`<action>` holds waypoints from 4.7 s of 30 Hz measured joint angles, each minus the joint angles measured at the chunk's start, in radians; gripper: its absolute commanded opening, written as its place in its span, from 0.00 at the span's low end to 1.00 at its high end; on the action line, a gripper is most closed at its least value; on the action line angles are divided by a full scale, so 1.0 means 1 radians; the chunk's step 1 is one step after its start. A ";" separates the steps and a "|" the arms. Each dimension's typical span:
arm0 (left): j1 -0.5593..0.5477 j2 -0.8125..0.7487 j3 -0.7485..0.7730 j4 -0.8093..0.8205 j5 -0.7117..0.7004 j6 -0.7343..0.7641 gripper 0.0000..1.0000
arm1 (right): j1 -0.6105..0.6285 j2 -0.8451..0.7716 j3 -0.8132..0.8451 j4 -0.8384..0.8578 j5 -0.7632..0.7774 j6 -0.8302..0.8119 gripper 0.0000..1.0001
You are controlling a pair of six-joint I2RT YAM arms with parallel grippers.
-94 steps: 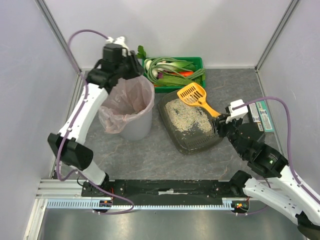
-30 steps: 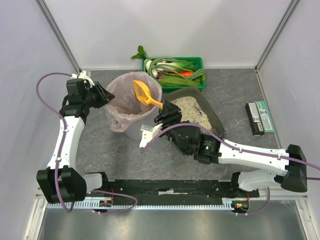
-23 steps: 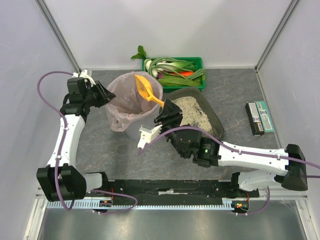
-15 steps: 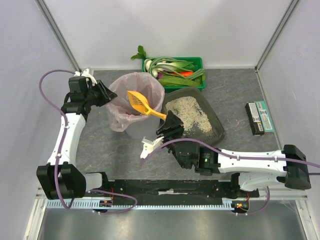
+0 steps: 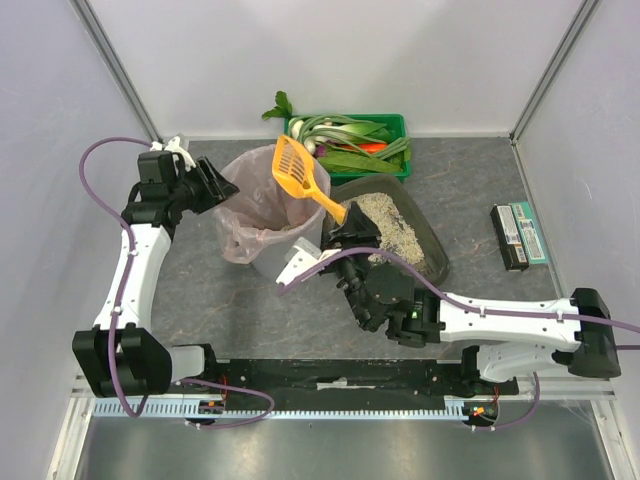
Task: Clean the litter box
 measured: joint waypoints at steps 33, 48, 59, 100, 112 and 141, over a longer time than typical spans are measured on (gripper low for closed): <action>-0.002 -0.219 0.028 0.019 -0.119 0.011 0.98 | -0.663 -0.238 -0.100 -0.867 -0.498 1.371 0.00; -0.002 -0.234 0.028 -0.034 -0.156 0.012 0.97 | -0.785 -0.106 -0.225 -0.772 -0.663 1.502 0.00; -0.002 -0.248 0.028 -0.050 -0.161 0.012 0.97 | -0.787 -0.040 -0.338 -0.481 -0.662 1.436 0.00; -0.002 -0.257 -0.025 -0.073 -0.185 0.012 0.98 | -0.787 0.204 -0.346 -0.368 -0.601 1.365 0.69; -0.002 -0.292 -0.035 -0.073 -0.210 0.013 0.98 | -0.787 0.175 -0.314 -0.387 -0.612 1.337 0.69; -0.002 -0.489 -0.041 -0.126 -0.253 0.035 0.99 | -0.954 -0.540 -0.174 -0.620 -0.438 1.292 0.81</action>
